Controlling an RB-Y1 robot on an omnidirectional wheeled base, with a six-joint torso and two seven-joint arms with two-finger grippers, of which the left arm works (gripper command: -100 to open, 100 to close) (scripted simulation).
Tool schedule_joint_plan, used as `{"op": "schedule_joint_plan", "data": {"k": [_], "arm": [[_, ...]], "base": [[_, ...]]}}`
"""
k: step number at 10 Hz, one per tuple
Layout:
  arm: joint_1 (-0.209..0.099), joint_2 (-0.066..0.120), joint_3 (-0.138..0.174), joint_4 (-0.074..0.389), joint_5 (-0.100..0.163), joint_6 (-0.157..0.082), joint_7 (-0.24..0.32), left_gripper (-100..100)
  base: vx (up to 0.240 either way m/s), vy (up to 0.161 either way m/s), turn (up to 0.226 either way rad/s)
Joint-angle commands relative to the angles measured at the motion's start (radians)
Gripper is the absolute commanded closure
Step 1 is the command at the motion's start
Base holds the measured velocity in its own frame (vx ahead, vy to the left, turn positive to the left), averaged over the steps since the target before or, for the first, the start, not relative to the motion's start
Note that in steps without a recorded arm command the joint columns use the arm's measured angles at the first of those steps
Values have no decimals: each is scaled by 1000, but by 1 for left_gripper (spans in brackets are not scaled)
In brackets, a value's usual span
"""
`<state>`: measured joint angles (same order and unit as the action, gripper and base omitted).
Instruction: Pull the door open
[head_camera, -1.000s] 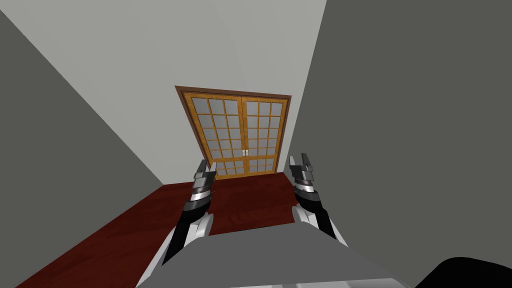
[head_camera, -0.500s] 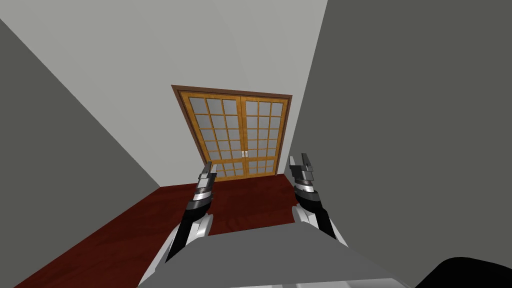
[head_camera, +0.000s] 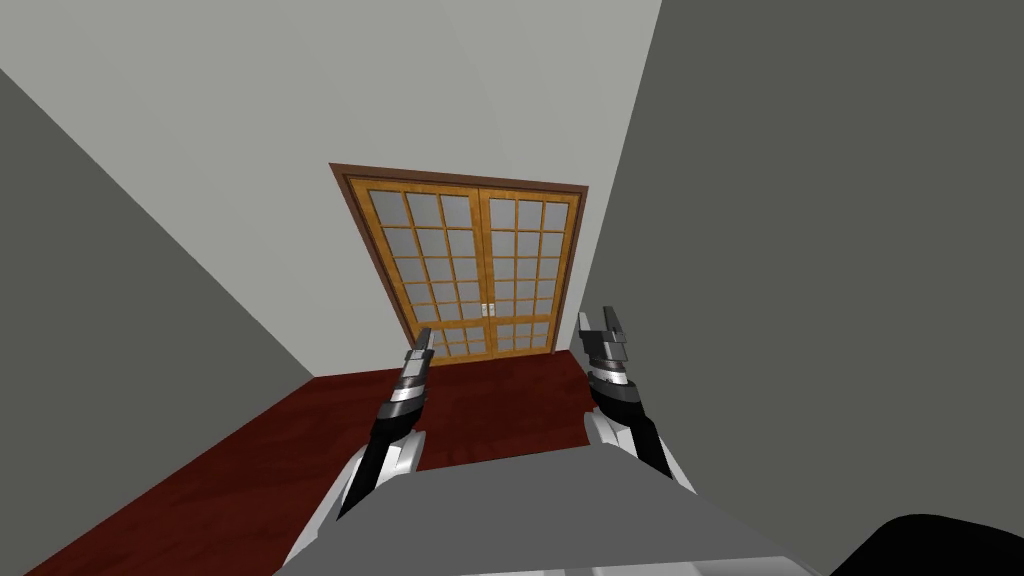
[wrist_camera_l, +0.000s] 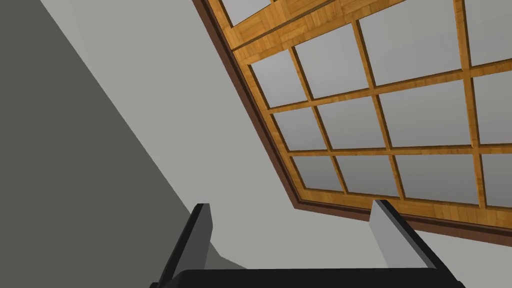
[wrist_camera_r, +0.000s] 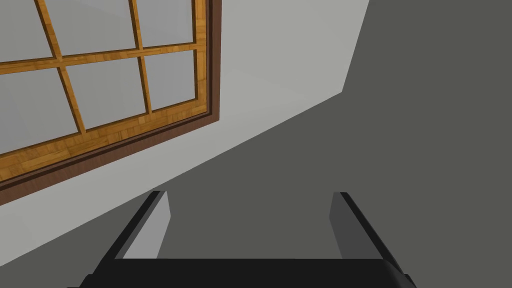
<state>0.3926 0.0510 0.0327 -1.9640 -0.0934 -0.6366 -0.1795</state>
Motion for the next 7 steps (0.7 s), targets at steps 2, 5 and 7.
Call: {"op": "schedule_joint_plan", "data": {"k": [2,5,7], "arm": [[-10,6,10,50,-17,-9,-58,-100],[-24,14,24,111,-37,-19,-121,-100],[-34,17,33,155,-51,-26,-166,-100]], "base": [[105,-21,6],[102,-31,6],[102,-30,6]]}}
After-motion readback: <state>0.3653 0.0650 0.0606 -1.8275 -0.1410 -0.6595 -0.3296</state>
